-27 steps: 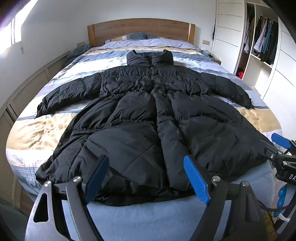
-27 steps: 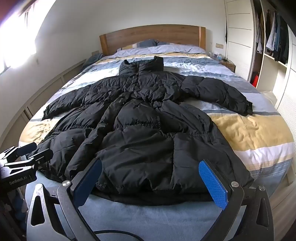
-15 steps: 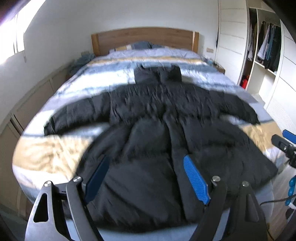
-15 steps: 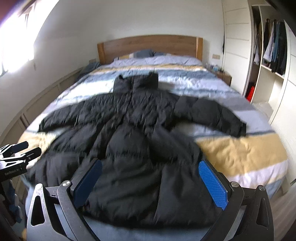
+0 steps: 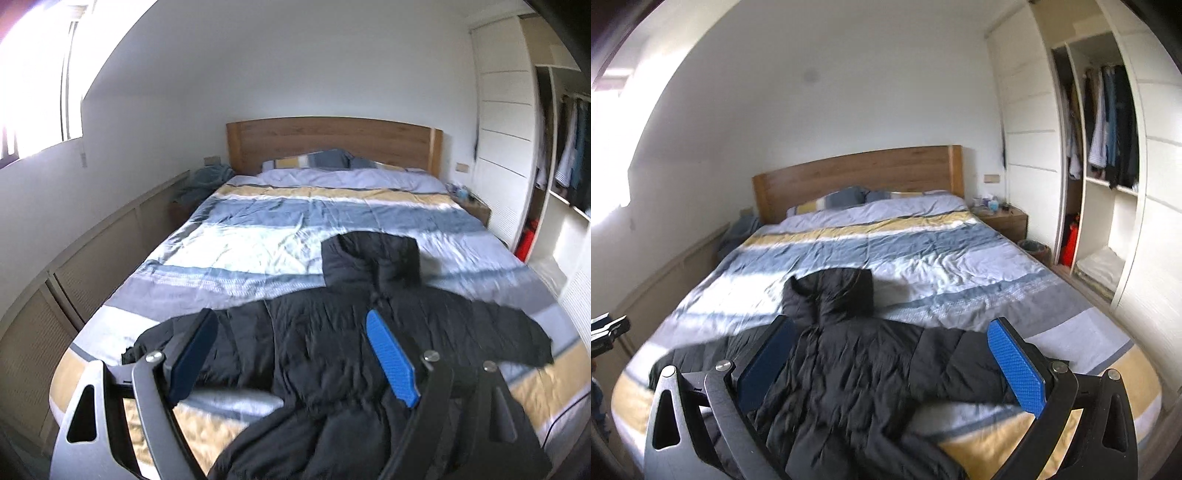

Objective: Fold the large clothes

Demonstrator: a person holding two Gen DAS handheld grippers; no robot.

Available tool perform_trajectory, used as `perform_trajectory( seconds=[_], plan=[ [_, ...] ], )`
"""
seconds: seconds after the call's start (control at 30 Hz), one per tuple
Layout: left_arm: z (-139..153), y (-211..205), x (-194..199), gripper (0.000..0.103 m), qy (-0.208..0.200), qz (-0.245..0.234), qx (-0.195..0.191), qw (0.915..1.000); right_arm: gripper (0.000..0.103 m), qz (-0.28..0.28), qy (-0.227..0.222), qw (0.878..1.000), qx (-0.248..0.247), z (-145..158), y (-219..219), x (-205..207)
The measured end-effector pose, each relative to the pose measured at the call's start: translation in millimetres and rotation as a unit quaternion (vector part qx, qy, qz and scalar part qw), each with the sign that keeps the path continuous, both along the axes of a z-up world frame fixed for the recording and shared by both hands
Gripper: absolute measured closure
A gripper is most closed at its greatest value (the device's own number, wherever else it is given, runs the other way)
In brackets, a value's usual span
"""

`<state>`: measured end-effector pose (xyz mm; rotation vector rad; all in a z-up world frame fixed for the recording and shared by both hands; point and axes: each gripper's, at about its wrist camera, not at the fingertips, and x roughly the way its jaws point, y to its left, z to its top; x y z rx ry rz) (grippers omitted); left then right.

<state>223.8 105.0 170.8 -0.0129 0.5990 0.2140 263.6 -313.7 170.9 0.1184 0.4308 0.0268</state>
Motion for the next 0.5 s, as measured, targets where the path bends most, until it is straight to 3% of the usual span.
perform_trajectory(
  seconds=[0.1,0.23,0.37,0.5],
  plan=[
    [-10,-6,28,0.020,0.011,0.009,0.015,0.9998,0.000,-0.022,0.015,0.999,0.019,-16,-14,35],
    [-34,-1,64,0.020,0.022,0.021,0.002,0.9995,0.000,-0.062,0.063,0.994,0.058,-68,-43,81],
    [-87,-9,98,0.020,0.062,0.024,-0.013,0.9977,0.000,-0.106,0.126,0.980,0.114,-141,-79,108],
    [-145,-18,120,0.020,0.107,0.026,-0.014,0.9939,0.000,-0.149,0.191,0.961,0.133,-215,-107,118]
  ],
)
